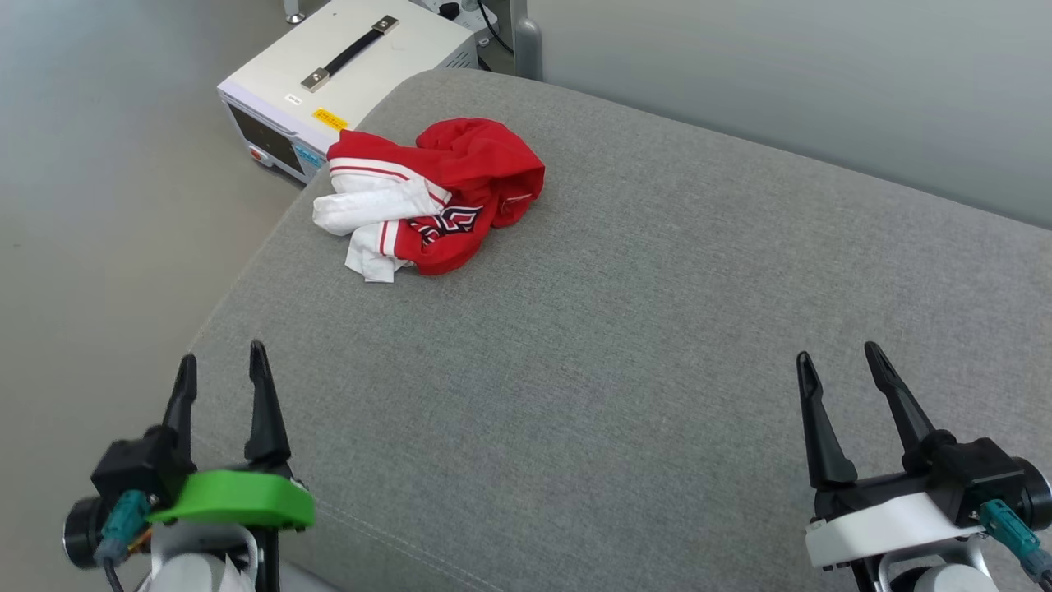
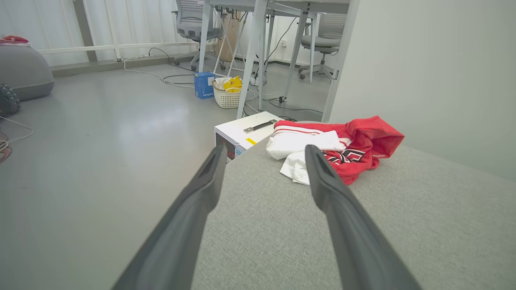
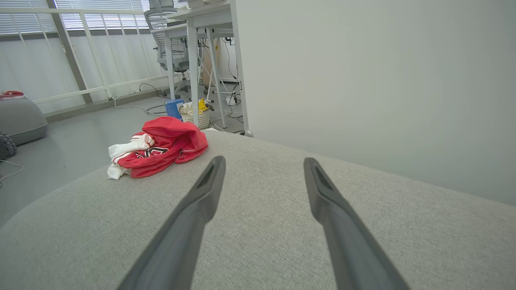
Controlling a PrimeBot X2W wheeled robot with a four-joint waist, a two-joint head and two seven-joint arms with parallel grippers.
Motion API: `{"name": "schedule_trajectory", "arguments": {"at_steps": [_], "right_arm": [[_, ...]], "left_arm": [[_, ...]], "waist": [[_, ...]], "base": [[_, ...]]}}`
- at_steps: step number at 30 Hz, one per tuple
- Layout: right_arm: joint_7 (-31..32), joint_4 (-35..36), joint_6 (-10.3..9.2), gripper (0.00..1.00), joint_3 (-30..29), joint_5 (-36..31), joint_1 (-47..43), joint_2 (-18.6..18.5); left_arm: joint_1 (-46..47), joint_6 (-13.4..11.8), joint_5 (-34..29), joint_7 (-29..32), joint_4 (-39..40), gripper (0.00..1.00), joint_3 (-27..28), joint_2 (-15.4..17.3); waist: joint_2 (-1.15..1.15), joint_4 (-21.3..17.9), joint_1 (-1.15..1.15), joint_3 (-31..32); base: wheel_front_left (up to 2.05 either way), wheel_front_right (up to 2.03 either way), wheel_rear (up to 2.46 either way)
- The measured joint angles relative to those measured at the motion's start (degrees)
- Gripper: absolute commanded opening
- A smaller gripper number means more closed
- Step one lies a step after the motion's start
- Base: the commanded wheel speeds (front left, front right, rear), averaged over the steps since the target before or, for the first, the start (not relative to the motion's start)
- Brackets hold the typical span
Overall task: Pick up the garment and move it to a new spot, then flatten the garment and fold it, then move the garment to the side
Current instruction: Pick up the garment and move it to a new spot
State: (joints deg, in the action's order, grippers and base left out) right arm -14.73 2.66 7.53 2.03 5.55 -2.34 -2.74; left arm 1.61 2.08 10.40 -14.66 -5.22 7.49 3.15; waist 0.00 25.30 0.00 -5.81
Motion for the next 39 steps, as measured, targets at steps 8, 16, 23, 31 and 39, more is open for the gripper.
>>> {"name": "schedule_trajectory", "arguments": {"at_steps": [8,16,23,31,39], "right_arm": [[0.0,1.98,0.0,1.0,0.11,-3.59,3.87,0.01],[0.0,4.43,0.0,1.0,0.97,-4.81,8.48,-1.59],[0.0,5.98,0.0,1.0,0.93,-4.92,9.61,-3.11],[0.0,7.01,0.0,1.0,1.36,-4.93,11.73,-4.05],[0.0,7.72,0.0,1.0,1.41,-4.94,12.97,-4.5]], "left_arm": [[16.63,4.83,2.26,0.0,-4.6,1.0,2.37,5.72],[33.16,5.23,11.23,-0.01,-10.21,1.0,-5.95,18.07],[42.16,5.24,20.19,4.01,-18.36,1.0,-19.82,28.42],[50.0,5.25,34.09,22.86,-22.86,1.0,-38.08,36.08],[54.52,5.25,43.94,38.68,-24.36,1.0,-49.76,39.87]], "waist": [[0.0,-1.5,0.0,-4.37],[0.0,-3.72,0.01,-11.17],[0.0,-6.39,0.01,-16.01],[0.0,-9.29,0.01,-19.74],[0.0,-11.59,0.01,-22.68]], "base": [[0.0,0.0,0.0],[0.0,0.0,0.0],[0.0,0.0,0.0],[0.0,0.0,0.0],[0.0,0.0,0.0]]}}
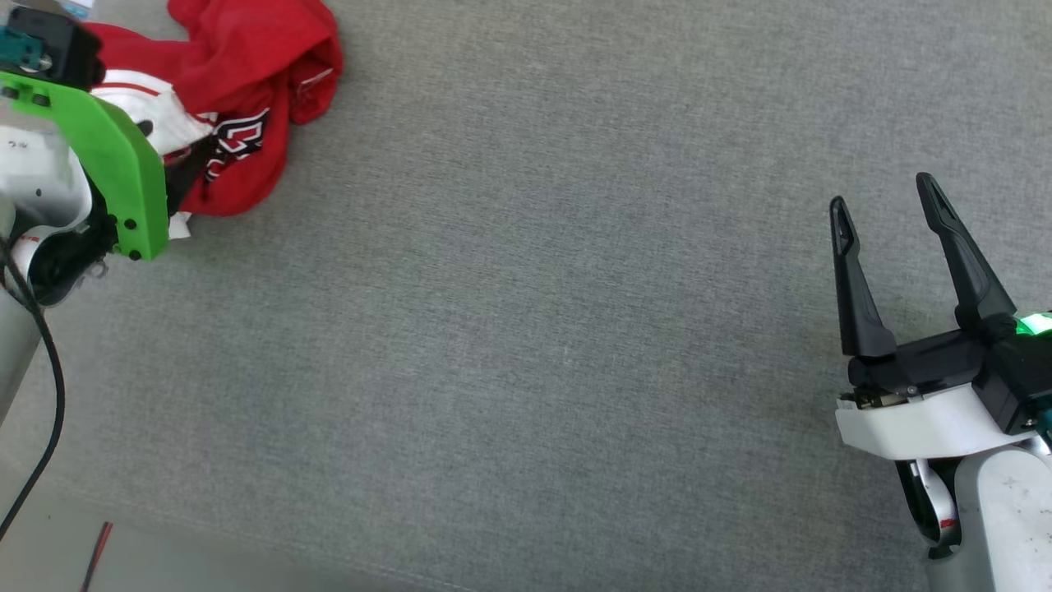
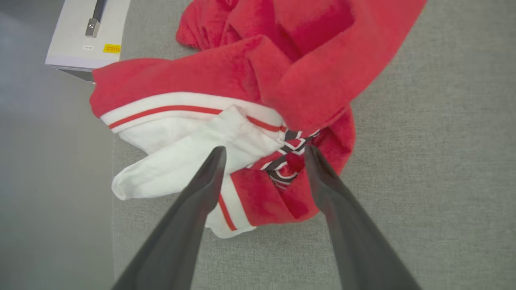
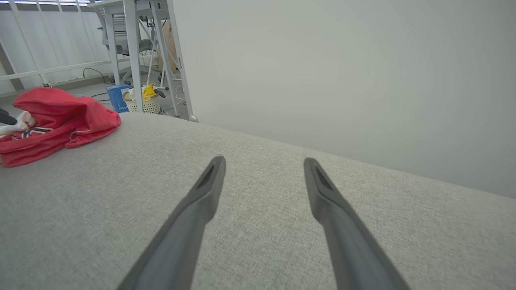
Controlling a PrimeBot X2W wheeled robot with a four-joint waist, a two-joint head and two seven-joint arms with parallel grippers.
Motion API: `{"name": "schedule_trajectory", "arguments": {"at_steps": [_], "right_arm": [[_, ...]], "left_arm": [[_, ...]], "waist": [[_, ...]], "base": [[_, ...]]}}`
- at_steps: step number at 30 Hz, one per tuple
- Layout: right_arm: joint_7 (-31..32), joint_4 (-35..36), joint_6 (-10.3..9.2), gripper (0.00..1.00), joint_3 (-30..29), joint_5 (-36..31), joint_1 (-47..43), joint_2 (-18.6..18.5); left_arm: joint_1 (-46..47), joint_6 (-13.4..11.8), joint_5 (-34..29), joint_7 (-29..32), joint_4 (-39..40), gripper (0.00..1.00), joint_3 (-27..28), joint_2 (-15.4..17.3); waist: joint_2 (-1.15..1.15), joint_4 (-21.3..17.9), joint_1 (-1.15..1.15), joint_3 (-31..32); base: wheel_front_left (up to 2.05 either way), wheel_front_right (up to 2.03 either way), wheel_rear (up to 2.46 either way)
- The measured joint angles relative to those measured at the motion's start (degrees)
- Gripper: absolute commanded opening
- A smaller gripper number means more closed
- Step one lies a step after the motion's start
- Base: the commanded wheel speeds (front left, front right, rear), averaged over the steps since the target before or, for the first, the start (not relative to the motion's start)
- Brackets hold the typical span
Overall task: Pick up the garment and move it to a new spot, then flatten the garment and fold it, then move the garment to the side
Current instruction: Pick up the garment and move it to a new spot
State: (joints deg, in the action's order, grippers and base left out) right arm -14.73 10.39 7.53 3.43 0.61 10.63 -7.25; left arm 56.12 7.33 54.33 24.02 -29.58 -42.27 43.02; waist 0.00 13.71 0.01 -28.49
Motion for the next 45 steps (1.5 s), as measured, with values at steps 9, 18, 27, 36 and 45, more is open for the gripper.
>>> {"name": "schedule_trajectory", "arguments": {"at_steps": [9,18,27,36,45], "right_arm": [[0.0,0.68,0.0,1.0,-0.19,-0.33,0.6,-0.13],[0.0,0.62,0.0,1.0,-0.52,-0.32,1.26,-0.12],[0.0,0.02,0.0,1.0,-0.65,0.07,1.23,0.78],[0.0,-1.34,0.0,1.0,-0.49,1.21,0.53,3.07],[0.0,-1.75,0.0,1.0,-1.18,2.04,-1.75,4.19]], "left_arm": [[2.75,0.0,2.68,7.91,-6.2,1.0,-8.16,-1.6],[5.77,0.49,5.23,8.13,-10.66,0.23,-11.79,-1.91],[6.42,0.42,5.11,-0.19,-8.98,0.0,-16.66,-1.68],[12.43,0.42,1.36,-7.83,-2.24,0.0,-21.56,0.9],[17.9,0.42,-2.34,-9.77,5.8,0.0,-25.81,0.31]], "waist": [[0.0,-2.07,0.0,-3.14],[-0.01,-3.16,-0.01,-4.29],[0.0,-2.08,-0.01,-1.58],[0.0,-1.34,-0.01,4.46],[0.0,-3.29,-0.01,9.72]], "base": [[0.0,0.0,0.0],[0.0,0.0,0.0],[0.0,0.0,0.0],[0.0,0.0,0.0],[0.0,0.0,0.0]]}}
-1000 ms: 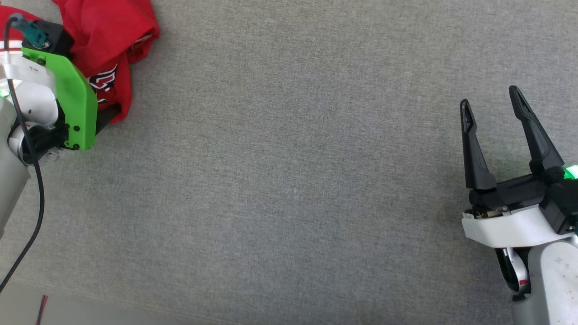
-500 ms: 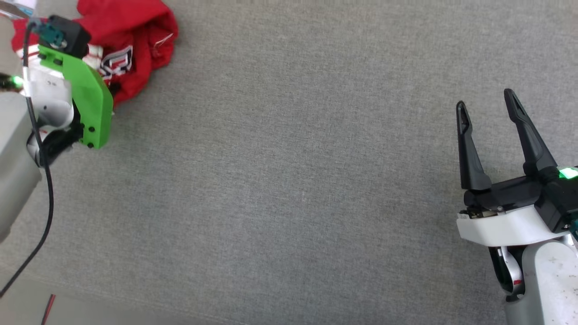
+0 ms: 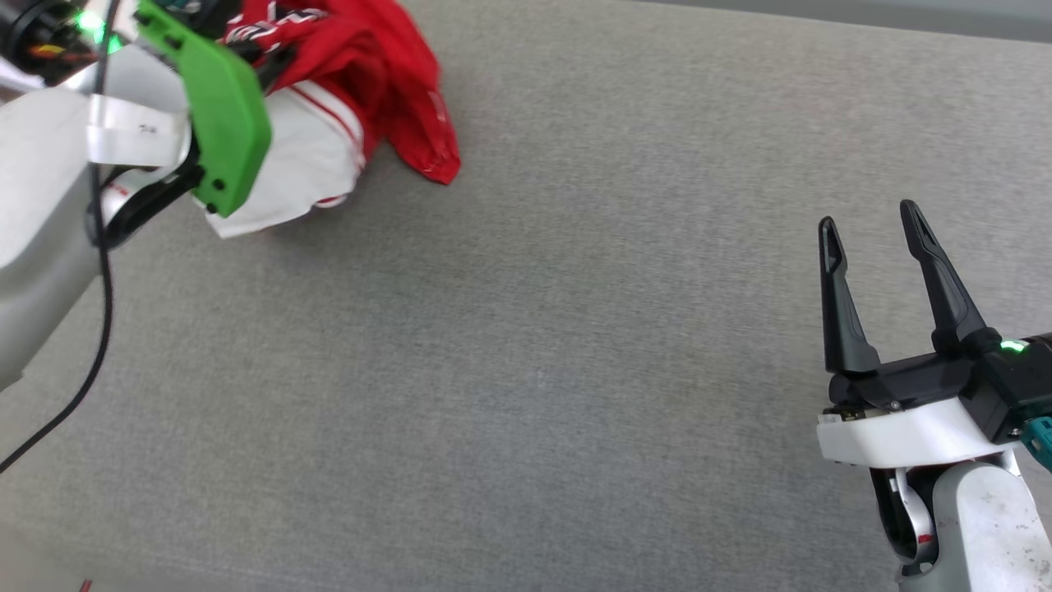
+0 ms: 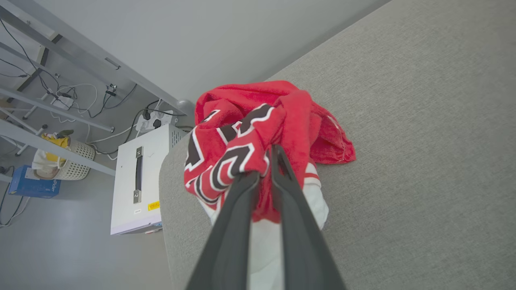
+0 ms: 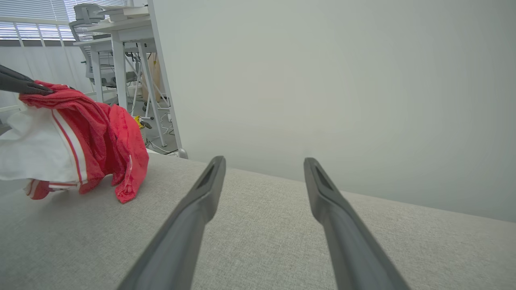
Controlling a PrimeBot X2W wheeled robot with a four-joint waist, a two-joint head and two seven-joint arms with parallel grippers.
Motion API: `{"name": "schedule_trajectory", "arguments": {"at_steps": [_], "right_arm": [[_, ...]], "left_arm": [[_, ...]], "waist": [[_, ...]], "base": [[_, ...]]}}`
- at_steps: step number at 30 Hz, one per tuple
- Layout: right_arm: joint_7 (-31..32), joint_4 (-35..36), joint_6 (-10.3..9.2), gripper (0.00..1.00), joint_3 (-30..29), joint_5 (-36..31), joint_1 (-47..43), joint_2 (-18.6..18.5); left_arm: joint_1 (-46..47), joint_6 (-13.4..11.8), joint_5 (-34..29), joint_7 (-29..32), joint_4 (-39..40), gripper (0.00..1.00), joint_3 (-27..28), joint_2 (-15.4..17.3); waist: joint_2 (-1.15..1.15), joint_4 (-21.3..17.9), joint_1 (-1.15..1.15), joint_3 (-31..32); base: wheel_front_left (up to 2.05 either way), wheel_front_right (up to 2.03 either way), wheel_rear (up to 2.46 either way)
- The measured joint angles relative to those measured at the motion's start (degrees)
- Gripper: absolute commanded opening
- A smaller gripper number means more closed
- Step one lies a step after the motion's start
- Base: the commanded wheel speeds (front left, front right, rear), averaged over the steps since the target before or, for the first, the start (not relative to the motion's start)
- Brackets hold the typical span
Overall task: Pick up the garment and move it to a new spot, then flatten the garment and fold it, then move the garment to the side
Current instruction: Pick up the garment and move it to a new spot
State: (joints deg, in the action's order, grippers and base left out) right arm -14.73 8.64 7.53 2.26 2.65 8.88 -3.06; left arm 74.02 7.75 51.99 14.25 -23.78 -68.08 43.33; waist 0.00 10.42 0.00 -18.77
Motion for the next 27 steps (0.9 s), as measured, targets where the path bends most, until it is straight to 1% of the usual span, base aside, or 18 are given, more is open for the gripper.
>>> {"name": "schedule_trajectory", "arguments": {"at_steps": [4,8,13,19,21,24,27], "right_arm": [[0.0,0.04,0.0,1.0,-0.38,0.91,-0.4,0.2],[0.0,0.08,0.0,1.0,-0.44,2.75,-0.49,0.24],[-0.01,0.09,0.0,1.0,-0.67,3.8,-0.57,0.27],[0.0,0.2,0.0,1.0,-1.82,5.42,-0.58,0.26],[0.0,0.23,0.0,1.0,-2.49,5.82,-0.57,0.26],[0.0,0.35,0.0,1.0,-3.91,6.24,-0.57,0.25],[0.0,0.41,0.0,1.0,-5.35,6.49,-0.54,0.25]], "left_arm": [[2.29,0.0,-0.42,-0.16,2.31,0.0,-0.93,-2.69],[4.49,0.0,-1.03,-0.27,3.85,0.0,-2.21,-6.95],[6.54,0.0,-2.3,-0.98,4.17,0.0,-3.87,-14.11],[7.63,0.0,-3.47,-2.37,2.53,0.0,-4.85,-23.17],[7.51,0.0,-3.87,-2.74,1.83,0.0,-5.12,-25.69],[5.87,0.0,-5.52,-2.5,1.1,0.0,-5.14,-30.06],[1.56,0.0,-8.22,-1.54,0.74,0.0,-5.23,-34.04]], "waist": [[0.0,-2.09,0.0,0.97],[0.0,-4.56,0.0,1.64],[0.0,-7.79,0.0,2.08],[0.0,-11.6,0.0,1.96],[0.0,-12.79,0.0,1.77],[0.0,-14.54,0.0,1.23],[0.0,-15.65,0.0,0.27]], "base": [[0.0,0.0,0.0],[0.0,0.0,0.0],[0.0,0.0,0.0],[0.0,0.0,0.0],[0.0,0.0,0.0],[0.0,0.0,0.0],[0.0,0.0,0.0]]}}
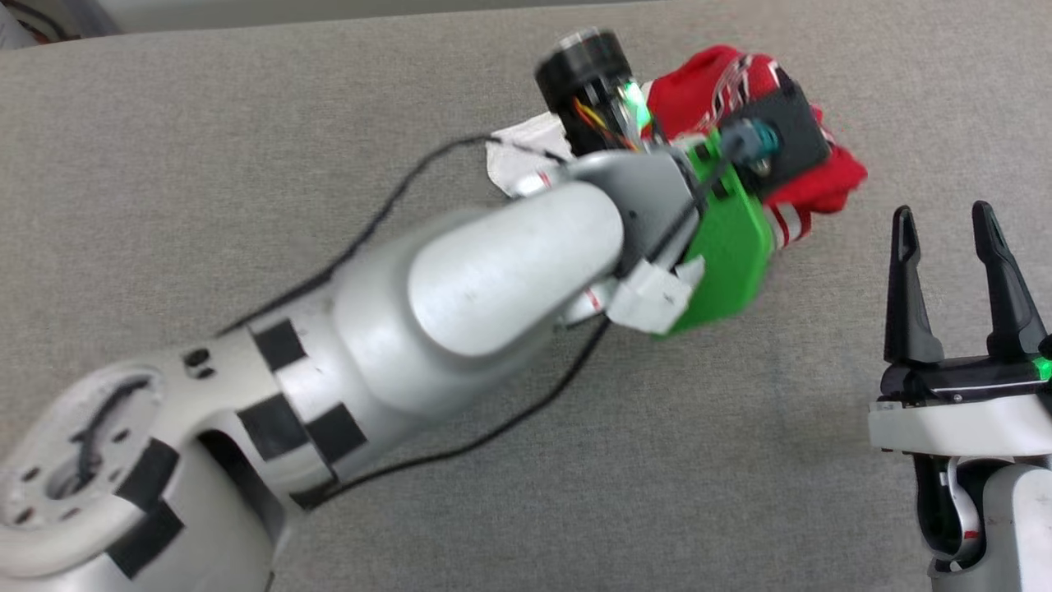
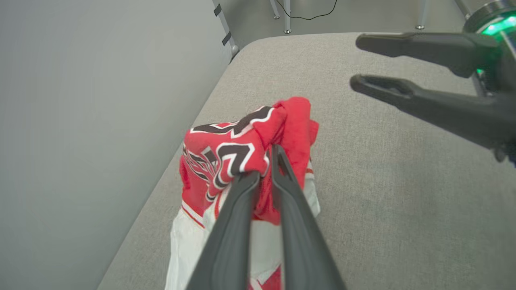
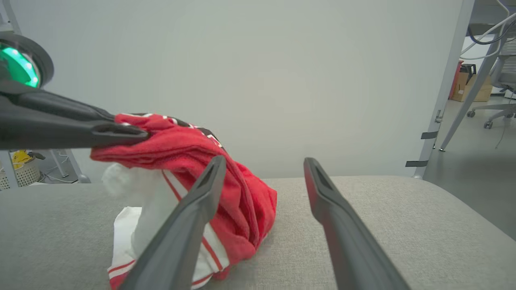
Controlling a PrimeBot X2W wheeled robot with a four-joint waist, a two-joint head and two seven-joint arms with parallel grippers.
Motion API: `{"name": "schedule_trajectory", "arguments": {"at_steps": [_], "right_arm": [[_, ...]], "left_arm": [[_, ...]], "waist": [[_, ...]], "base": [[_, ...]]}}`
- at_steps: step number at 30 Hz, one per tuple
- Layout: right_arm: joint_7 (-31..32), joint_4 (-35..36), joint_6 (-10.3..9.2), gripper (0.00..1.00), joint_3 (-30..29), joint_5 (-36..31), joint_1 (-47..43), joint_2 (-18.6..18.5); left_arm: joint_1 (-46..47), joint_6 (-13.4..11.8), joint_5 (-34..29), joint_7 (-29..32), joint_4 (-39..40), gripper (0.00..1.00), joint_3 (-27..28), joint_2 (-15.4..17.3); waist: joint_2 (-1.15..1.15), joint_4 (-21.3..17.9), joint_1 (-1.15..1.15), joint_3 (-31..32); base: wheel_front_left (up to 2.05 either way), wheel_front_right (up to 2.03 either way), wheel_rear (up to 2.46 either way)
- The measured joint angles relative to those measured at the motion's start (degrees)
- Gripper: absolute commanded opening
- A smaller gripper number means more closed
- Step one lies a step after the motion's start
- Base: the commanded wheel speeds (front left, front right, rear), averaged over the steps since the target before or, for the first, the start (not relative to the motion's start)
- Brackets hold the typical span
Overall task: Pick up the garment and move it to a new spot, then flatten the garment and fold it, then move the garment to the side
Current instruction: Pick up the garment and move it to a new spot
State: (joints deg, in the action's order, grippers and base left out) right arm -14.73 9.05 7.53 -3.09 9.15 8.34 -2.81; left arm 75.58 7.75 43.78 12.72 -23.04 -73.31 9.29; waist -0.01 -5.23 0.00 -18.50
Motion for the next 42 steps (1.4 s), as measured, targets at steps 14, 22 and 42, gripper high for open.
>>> {"name": "schedule_trajectory", "arguments": {"at_steps": [14,22,42], "right_arm": [[0.0,0.25,0.0,1.0,-3.34,0.31,1.71,0.0],[0.0,-0.11,0.0,1.0,-2.89,0.27,2.57,0.0],[0.0,-1.52,0.0,1.0,-2.16,-0.93,-3.19,0.01]], "left_arm": [[-22.28,0.0,-9.71,6.45,-1.26,0.0,-0.2,-5.8],[-25.9,0.0,-11.04,4.26,-0.05,1.0,-0.27,-6.01],[-24.04,-11.94,-9.68,-27.39,-5.5,1.0,18.04,-2.98]], "waist": [[0.0,-2.06,0.0,-4.69],[0.0,-1.49,0.0,-4.65],[0.0,4.68,0.0,5.68]], "base": [[0.0,0.0,0.0],[0.0,0.0,0.0],[0.0,0.0,0.0]]}}
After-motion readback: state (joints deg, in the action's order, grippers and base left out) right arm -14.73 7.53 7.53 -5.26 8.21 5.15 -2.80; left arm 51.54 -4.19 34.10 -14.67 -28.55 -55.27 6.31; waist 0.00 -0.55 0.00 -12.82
